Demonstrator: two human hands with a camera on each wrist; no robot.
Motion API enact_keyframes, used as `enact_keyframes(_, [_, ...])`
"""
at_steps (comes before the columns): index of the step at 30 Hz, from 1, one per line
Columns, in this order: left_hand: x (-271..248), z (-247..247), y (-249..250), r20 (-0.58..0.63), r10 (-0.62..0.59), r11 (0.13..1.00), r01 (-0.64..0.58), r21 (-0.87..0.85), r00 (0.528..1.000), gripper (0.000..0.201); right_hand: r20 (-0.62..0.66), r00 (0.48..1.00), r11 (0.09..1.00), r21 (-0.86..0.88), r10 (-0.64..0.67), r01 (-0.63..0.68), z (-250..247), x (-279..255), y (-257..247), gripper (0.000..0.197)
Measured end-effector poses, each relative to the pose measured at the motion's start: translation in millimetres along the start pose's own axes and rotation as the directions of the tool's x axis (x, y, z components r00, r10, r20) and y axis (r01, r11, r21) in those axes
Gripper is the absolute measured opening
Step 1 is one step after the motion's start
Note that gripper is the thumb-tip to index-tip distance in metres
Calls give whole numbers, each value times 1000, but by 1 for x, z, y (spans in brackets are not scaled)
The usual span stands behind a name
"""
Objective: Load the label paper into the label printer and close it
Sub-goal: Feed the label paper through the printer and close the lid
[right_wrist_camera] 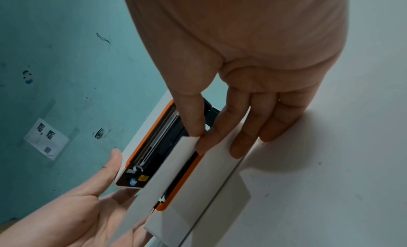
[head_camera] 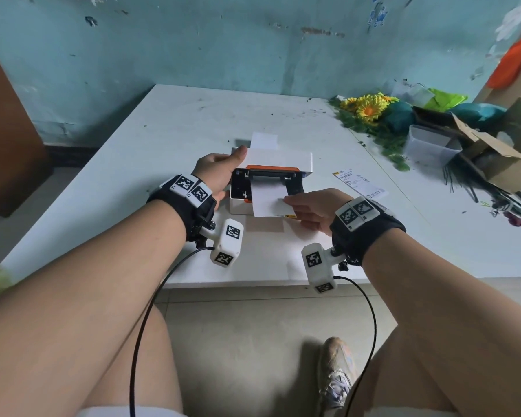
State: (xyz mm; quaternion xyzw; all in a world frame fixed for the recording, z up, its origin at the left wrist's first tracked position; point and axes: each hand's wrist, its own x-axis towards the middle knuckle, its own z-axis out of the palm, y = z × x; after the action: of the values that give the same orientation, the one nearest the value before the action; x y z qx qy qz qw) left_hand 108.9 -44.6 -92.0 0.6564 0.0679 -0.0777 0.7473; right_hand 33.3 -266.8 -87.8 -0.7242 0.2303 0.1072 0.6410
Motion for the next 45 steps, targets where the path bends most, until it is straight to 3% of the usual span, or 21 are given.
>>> enact_keyframes(4, [4, 3, -3, 4, 2, 1000, -2, 3, 1000, 50, 31, 999, 1000, -4, 15, -15, 0, -1, -2, 16])
enact_keyframes(8, [7, 1, -3, 6, -1, 999, 1, 33, 1000, 60, 41, 999, 1000, 2, 28, -28, 1, -3, -3, 21])
enact_keyframes(13, [7, 3, -4, 9, 17, 1000, -17, 26, 1000, 47, 47, 998, 999, 34, 38, -40, -1, -3, -3, 15])
enact_keyframes(15, [5, 4, -5, 7, 36, 999, -36, 33, 999, 38, 53, 998, 999, 29, 38, -40, -1, 0, -2, 17])
enact_keyframes(20, [3, 4, -7, 14, 43, 998, -44, 33, 999, 36, 81, 996, 999, 27, 40, -42, -3, 5, 1, 29])
enact_keyframes(26, [1, 3, -7, 9, 39, 999, -40, 33, 999, 45, 84, 996, 999, 37, 26, -29, -4, 7, 3, 39])
enact_keyframes(35, [1, -2, -9, 29, 29, 999, -28, -31, 999, 64, 88, 996, 1000, 23, 14, -16, -4, 7, 4, 17])
enact_keyframes(40, [2, -6, -11, 42, 38, 997, -35, -75, 998, 96, 92, 996, 1000, 14, 7, -8, -4, 6, 4, 15])
enact_keyframes(45, [0, -7, -12, 54, 48, 995, -43, -85, 997, 94, 92, 996, 1000, 8, 6, -7, -4, 6, 4, 13])
